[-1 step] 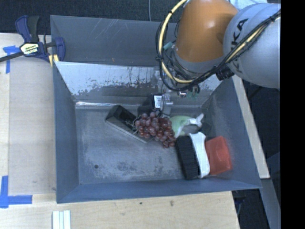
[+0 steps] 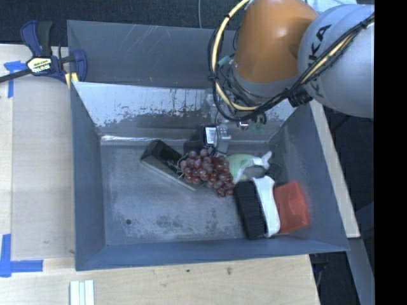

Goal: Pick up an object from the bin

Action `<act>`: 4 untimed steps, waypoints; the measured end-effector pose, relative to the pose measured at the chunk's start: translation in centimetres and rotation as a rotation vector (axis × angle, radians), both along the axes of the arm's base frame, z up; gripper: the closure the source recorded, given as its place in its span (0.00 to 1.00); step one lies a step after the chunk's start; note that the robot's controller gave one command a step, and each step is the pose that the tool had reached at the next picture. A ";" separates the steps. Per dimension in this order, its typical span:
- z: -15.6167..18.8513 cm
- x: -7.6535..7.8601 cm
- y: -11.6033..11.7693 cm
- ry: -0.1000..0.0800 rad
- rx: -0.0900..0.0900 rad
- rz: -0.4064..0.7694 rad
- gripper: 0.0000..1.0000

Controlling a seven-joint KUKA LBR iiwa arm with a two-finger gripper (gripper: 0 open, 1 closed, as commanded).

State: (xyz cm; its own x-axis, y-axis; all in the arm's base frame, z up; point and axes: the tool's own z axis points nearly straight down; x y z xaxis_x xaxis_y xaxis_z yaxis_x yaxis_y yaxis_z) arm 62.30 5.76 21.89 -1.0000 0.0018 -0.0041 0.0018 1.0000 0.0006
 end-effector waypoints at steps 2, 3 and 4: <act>-9.3 -2.1 0.4 -0.013 -0.001 0.327 0.00; -12.0 -2.1 1.5 -0.005 0.001 0.609 0.00; -12.3 -2.5 1.2 0.011 0.001 0.597 1.00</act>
Offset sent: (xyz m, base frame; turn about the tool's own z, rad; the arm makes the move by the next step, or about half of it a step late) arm -0.0332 0.0081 -0.1319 -0.3960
